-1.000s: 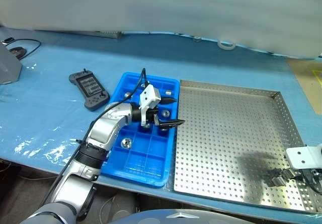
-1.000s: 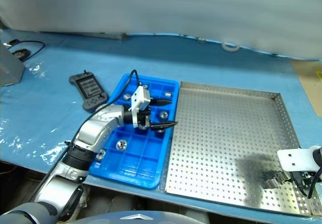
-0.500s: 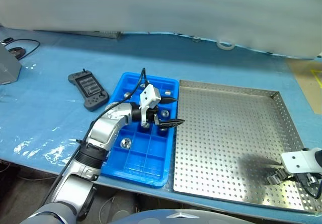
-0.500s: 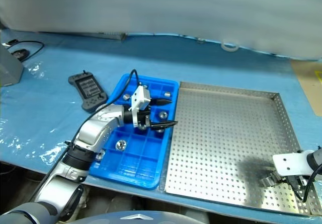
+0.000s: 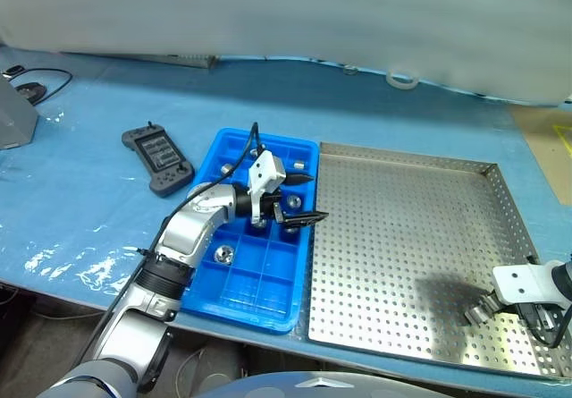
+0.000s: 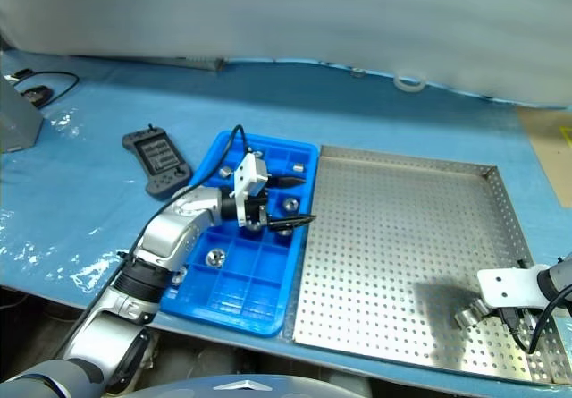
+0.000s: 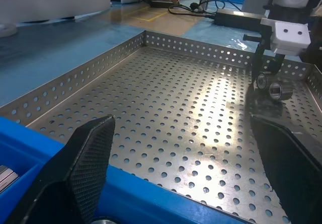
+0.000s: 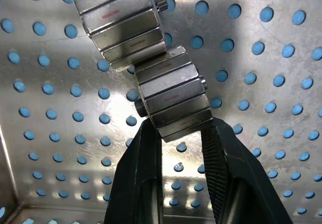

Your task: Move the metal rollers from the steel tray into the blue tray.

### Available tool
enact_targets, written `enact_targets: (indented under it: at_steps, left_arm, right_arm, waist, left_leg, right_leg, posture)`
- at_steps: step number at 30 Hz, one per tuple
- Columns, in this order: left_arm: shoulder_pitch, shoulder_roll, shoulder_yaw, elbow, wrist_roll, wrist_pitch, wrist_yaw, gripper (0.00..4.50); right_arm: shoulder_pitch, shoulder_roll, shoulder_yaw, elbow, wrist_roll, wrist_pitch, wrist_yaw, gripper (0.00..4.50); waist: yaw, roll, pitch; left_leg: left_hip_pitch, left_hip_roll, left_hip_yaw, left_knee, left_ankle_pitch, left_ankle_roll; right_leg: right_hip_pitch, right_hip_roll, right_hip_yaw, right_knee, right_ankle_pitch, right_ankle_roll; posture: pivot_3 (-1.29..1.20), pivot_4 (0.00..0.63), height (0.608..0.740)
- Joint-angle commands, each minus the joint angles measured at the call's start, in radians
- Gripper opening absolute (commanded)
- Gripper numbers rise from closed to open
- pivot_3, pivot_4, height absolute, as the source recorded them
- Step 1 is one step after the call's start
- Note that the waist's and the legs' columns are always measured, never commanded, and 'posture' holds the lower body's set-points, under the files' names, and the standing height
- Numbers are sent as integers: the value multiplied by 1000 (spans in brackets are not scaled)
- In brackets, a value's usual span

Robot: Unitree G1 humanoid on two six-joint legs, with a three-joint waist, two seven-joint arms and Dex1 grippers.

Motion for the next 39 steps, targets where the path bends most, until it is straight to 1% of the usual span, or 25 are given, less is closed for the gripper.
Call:
enact_targets:
  at_steps: [1,2,4,6,8,11,12,15,17,20,22,25,27,29,33,37,39]
  left_arm:
    - [-30,-7,10,-47,-14,15,13,4500]
    - [-33,-8,10,-50,-15,19,16,4500]
    - [-39,-8,14,-51,-16,22,19,4500]
    - [-49,-6,18,-44,-14,17,17,4500]
    - [-64,-1,26,-36,-17,15,11,4500]
    - [-93,-1,50,-12,-42,15,-5,4500]
    - [-111,-10,71,-7,-75,37,-10,4500]
    - [-169,-36,124,7,-184,130,-36,4500]
    - [-192,-42,120,44,-206,150,-84,4500]
    - [-212,-55,48,116,-143,97,-145,4500]
    - [-231,-76,30,154,-133,92,-163,4500]
    - [-269,-122,19,247,-116,70,-181,4500]
    - [-292,-160,12,334,-83,22,-174,4500]
    - [-310,-191,15,381,-72,-1,-177,4500]
    - [-335,-237,43,391,-92,14,-174,4500]
    - [-347,-264,69,406,-93,9,-150,4500]
    - [-349,-270,90,387,-114,37,-148,4500]
  right_arm:
    - [36,-17,-28,-61,78,43,65,694]
    - [39,-15,-37,-75,92,60,69,694]
    - [14,20,-67,-130,158,156,64,694]
    - [-9,57,-108,-216,262,296,67,694]
    - [-19,93,-158,-326,385,473,62,694]
    - [-57,176,-217,-465,557,727,-14,694]
    - [-72,209,-226,-503,602,795,-49,694]
    - [-111,311,-219,-586,667,923,-158,694]
    - [-150,376,-199,-614,671,967,-233,694]
    - [-197,447,-148,-649,642,979,-300,694]
    - [-220,471,-131,-657,636,981,-319,694]
    - [-278,487,-116,-661,638,980,-336,694]
    - [-359,508,-117,-658,666,1005,-357,694]
    - [-418,523,-115,-665,689,1036,-371,694]
    - [-447,531,-99,-702,710,1066,-372,694]
    - [-445,535,-87,-724,713,1080,-379,694]
    - [-434,535,-86,-727,710,1081,-382,694]
  waist:
    - [0,0,0]
    - [0,0,0]
    - [-1,0,0]
    - [-2,1,1]
    - [-1,3,2]
    - [2,4,2]
    - [3,3,2]
    - [12,1,2]
    - [18,1,2]
    - [24,2,2]
    - [26,2,2]
    - [26,2,3]
    - [23,1,3]
    - [19,1,3]
    - [21,1,3]
    - [20,1,3]
    - [20,1,3]
  left_leg:
    - [0,0,0,0,0,0]
    - [0,0,0,-1,0,0]
    - [0,0,0,-1,0,0]
    - [0,0,0,-1,0,0]
    - [0,0,0,-1,0,0]
    - [2,0,-1,-2,1,-2]
    - [2,0,-1,-3,2,-3]
    - [1,0,-1,-5,2,-4]
    - [0,-1,-1,-6,3,-5]
    - [0,-2,1,-7,4,-6]
    - [0,-2,1,-8,4,-6]
    - [-1,-2,1,-8,4,-7]
    - [0,-2,1,-8,4,-7]
    - [0,-2,1,-8,5,-8]
    - [-1,0,0,-9,6,-9]
    - [-4,-1,1,-9,7,-10]
    - [-4,-1,1,-9,6,-9]
  right_leg:
    - [0,0,0,0,0,0]
    - [0,0,0,0,0,0]
    - [0,0,0,0,0,0]
    - [-1,0,0,0,0,0]
    - [-1,0,1,0,0,0]
    - [0,0,0,0,0,0]
    - [0,0,0,0,0,0]
    - [-1,0,0,0,0,0]
    - [-3,0,0,0,0,0]
    - [-4,0,1,0,0,0]
    - [-4,0,1,0,0,0]
    - [-5,0,1,0,0,0]
    - [-5,0,1,0,0,0]
    - [-5,0,1,0,0,0]
    - [-6,1,0,2,0,0]
    - [-9,1,1,2,0,0]
    - [-9,1,1,2,0,0]
  posture:
    - [-259,150,740]
    - [-258,150,740]
    - [-254,150,740]
    - [-252,150,740]
    - [-252,150,740]
    - [-251,150,740]
    - [-250,150,740]
    - [-247,150,740]
    - [-247,150,740]
    - [-258,150,740]
    - [-263,150,740]
    - [-279,150,740]
    - [-299,150,740]
    - [-299,150,740]
    - [-314,150,740]
    - [-328,150,740]
    - [-328,150,740]
